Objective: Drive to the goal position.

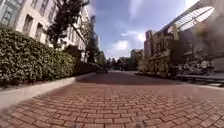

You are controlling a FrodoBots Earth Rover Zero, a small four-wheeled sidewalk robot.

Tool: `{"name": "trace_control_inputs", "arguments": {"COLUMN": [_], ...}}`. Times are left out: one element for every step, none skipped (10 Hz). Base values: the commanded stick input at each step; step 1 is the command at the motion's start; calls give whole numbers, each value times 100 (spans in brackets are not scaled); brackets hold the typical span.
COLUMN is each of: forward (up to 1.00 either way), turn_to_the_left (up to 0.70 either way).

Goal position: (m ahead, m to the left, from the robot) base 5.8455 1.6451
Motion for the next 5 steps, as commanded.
{"name": "trace_control_inputs", "arguments": {"forward": [70, 70, 70, 70, 70], "turn_to_the_left": [0, 0, 0, 0, 0]}}
